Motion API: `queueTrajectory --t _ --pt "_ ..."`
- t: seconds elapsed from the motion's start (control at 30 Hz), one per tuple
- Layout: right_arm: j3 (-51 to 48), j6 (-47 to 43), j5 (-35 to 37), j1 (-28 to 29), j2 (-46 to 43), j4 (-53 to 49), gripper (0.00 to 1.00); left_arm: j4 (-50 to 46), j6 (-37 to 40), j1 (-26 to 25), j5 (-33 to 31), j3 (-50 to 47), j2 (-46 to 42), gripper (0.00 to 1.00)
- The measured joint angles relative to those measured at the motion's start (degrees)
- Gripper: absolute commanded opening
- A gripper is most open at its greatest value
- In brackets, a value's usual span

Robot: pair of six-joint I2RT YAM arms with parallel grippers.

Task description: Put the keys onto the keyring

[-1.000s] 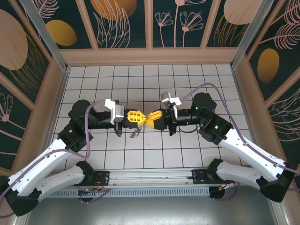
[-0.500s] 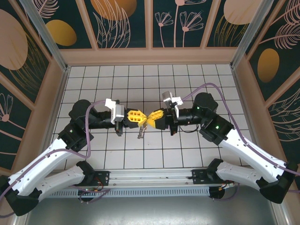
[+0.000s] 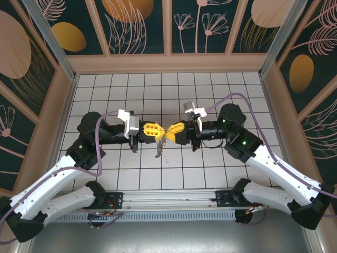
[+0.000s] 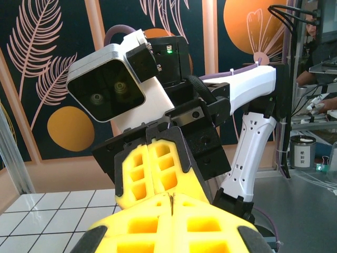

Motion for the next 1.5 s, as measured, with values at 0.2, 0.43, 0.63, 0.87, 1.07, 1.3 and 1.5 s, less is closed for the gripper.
queueTrajectory --t 0.2,0.43,0.63,0.87,1.07,1.3,1.5 --pt "0.1 0.1 -1.5 -0.3 1.1 1.0 0.00 0.0 -0.2 0.1 0.0 0.0 0.1 0.00" --pt "0.1 0.3 -2.7 -0.5 1.7 2.0 0.00 0.1 -0.2 0.2 0.2 0.0 0.1 0.00" --pt "0.1 0.4 -2.8 -0.5 1.6 2.0 0.00 0.1 -0.2 0.2 0.2 0.0 0.1 0.00" --pt "-1.0 0.6 -1.5 -1.0 -0.3 1.9 0.00 0.3 -0.2 0.2 0.3 0.0 0.1 0.00" --pt "-1.3 0.8 -1.3 -1.1 -0.5 2.4 0.00 0.4 -0.2 0.2 0.3 0.0 0.1 0.00" --pt "-1.5 1.8 -2.0 -1.5 0.4 3.9 0.00 1.0 -0.6 0.2 0.5 0.0 0.3 0.00" --pt "-1.4 2.1 -3.8 -1.8 1.9 5.8 0.00 1.8 -0.9 0.2 0.7 0.0 0.4 0.00"
